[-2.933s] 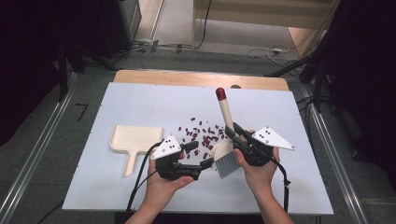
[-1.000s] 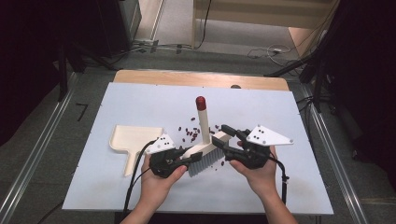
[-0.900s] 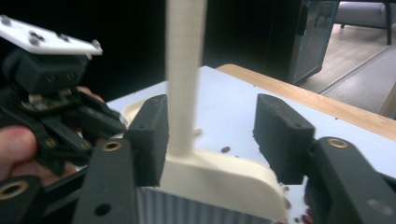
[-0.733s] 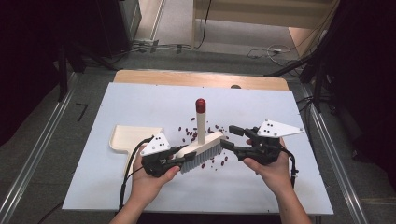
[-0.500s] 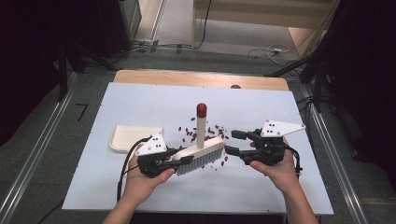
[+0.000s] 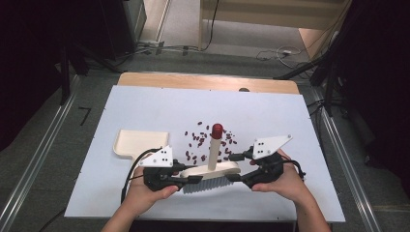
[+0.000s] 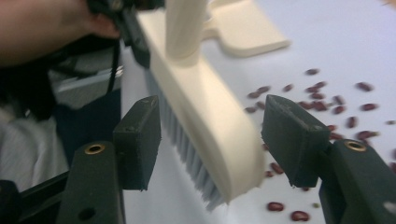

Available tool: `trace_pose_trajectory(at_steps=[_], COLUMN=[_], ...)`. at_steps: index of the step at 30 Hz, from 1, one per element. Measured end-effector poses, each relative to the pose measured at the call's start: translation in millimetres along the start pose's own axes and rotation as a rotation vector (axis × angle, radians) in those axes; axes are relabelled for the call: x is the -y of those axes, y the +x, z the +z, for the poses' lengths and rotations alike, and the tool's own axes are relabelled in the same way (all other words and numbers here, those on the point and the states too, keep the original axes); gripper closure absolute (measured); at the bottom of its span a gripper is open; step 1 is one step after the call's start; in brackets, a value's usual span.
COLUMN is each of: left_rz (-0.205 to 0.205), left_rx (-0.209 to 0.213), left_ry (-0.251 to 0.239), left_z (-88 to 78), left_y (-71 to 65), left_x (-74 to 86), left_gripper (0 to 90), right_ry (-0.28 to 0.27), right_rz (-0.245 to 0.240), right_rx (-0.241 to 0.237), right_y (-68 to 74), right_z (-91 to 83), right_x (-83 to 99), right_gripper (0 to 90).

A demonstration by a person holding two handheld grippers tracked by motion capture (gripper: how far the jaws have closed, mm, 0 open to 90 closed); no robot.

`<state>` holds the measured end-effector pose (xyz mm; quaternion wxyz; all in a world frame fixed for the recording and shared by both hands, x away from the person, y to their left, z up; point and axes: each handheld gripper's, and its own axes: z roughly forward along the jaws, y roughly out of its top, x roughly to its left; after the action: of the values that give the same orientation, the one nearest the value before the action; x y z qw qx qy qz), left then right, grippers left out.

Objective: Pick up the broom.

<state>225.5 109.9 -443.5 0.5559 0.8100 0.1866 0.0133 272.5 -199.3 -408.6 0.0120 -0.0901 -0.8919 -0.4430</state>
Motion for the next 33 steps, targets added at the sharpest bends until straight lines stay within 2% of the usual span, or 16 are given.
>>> trace_pose_trajectory(at_steps=[5,9,12,15,17,19,20,24,27,31,33], left_rz=[0.014,0.028,0.039,0.032,0.028,0.031,0.033,0.032,0.032,0.019,0.011], left_rx=[0.028,0.09,0.092,0.105,0.122,0.137,0.147,0.193,0.213,0.23,0.214], left_ry=[0.016,0.006,0.016,0.022,0.025,0.027,0.027,0.012,0.005,-0.009,-0.02], left_z=[3.0,5.1,5.7,5.8,5.5,5.0,4.4,1.3,-0.6,-3.3,-4.6], left_y=[-1.0,-3.5,-4.5,-2.9,-1.6,-1.3,-0.9,1.8,4.1,6.2,6.9], left_x=[1.8,1.6,1.3,2.6,3.3,3.7,3.8,5.0,6.9,8.4,9.0], left_gripper=[68.4,68.4,68.4,68.4,68.4,68.4,68.4,68.3,68.3,68.1,63.9], right_ry=[0.036,0.056,0.048,0.052,0.059,0.06,0.054,0.045,0.063,0.072,0.079], right_rz=[-0.014,-0.022,-0.013,-0.005,0.006,0.001,-0.013,-0.031,-0.014,0.0,0.031], right_rx=[-0.042,-0.084,-0.134,-0.178,-0.201,-0.209,-0.236,-0.267,-0.268,-0.265,-0.258], right_y=[1.3,2.5,2.2,1.8,1.6,1.9,2.2,4.9,7.9,10.1,11.3], right_z=[11.1,19.0,21.0,22.8,23.9,24.5,24.7,24.7,25.8,25.8,26.4], right_x=[0.5,2.0,2.8,4.2,4.9,5.1,5.8,4.2,0.8,-2.5,-5.0], right_gripper=[40.1,42.7,48.7,56.7,58.7,59.6,61.8,64.6,65.0,65.1,65.1])
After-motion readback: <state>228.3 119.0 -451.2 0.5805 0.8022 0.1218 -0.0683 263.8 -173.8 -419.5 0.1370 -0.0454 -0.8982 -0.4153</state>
